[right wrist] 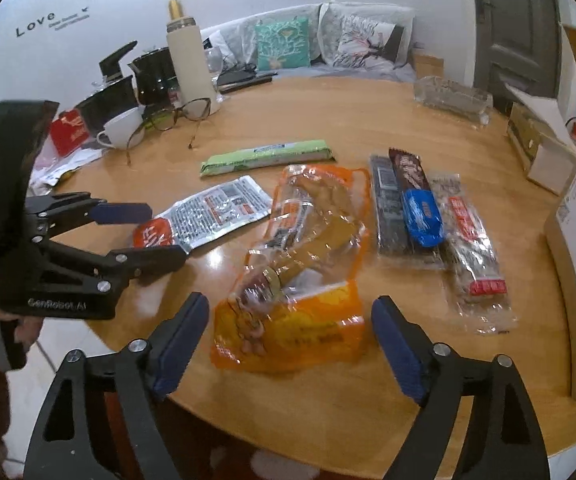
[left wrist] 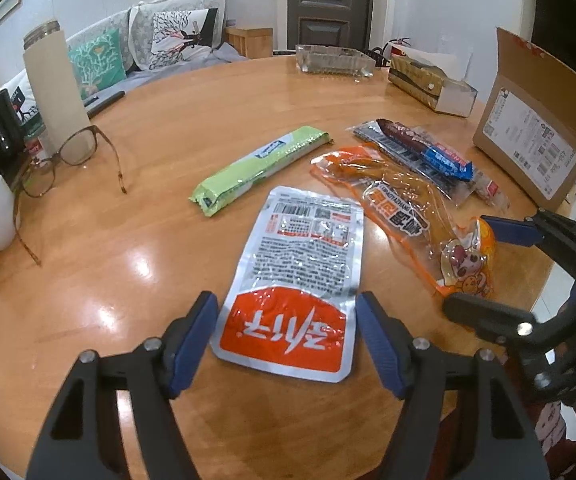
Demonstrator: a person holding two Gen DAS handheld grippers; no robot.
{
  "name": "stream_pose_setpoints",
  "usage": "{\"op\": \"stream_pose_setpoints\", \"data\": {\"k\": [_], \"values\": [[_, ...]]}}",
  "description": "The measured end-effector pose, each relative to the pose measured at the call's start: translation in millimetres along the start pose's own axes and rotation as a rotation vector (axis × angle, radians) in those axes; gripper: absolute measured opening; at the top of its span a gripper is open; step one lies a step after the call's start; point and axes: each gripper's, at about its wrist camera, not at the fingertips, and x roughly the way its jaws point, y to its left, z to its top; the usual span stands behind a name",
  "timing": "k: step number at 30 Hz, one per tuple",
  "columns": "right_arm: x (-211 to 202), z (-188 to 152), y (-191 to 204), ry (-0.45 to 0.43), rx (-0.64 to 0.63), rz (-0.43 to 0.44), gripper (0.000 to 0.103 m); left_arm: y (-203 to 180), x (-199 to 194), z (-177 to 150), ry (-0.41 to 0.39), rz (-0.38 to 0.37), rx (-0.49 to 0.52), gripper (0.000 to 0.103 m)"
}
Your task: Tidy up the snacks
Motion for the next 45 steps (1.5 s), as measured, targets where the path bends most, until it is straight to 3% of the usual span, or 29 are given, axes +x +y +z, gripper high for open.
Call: {"op": "stream_pose_setpoints", "data": {"k": [7,9,18,23,29,33,45], "values": [[8.9,-1.5,15.7,-0.025,-0.031,-0.114,0.084,0.1,-0.7,-1.9,-0.016,-0.006,0.005,0.067],[7.7,-2.7,17.7,-0.046,-0.028,-0.123,0.074,0.3,-1.2,-2.4,-0.017,-0.008,0.005,0.067],[-0.6,-7.7,14.1,-0.060,-0.028,-0.076,0.065,4.7,-5.5,-5.1,-0.025,-0.029,-0.026,0.066],[-14.7,-8.5,12.1,-0.087,-0.034,-0.034,0.065,4.9,-8.9,-4.9,-0.032,-0.033,-0.024,0.065],[-13.5,-7.5,6.5,-0.033,-0.040,0.007,0.068,1.0,-4.4,-4.4,-0.012,-0.025,0.000,0.065],[-10.2,-8.2,5.6,-0.020,-0.041,-0.004,0.075,-1.9,-0.7,-0.7,-0.005,-0.015,0.021,0.066],[12.4,2.7,13.7,-0.039,-0.044,-0.097,0.074,-2.0,4.9,3.8,-0.029,-0.014,0.018,0.064]]}}
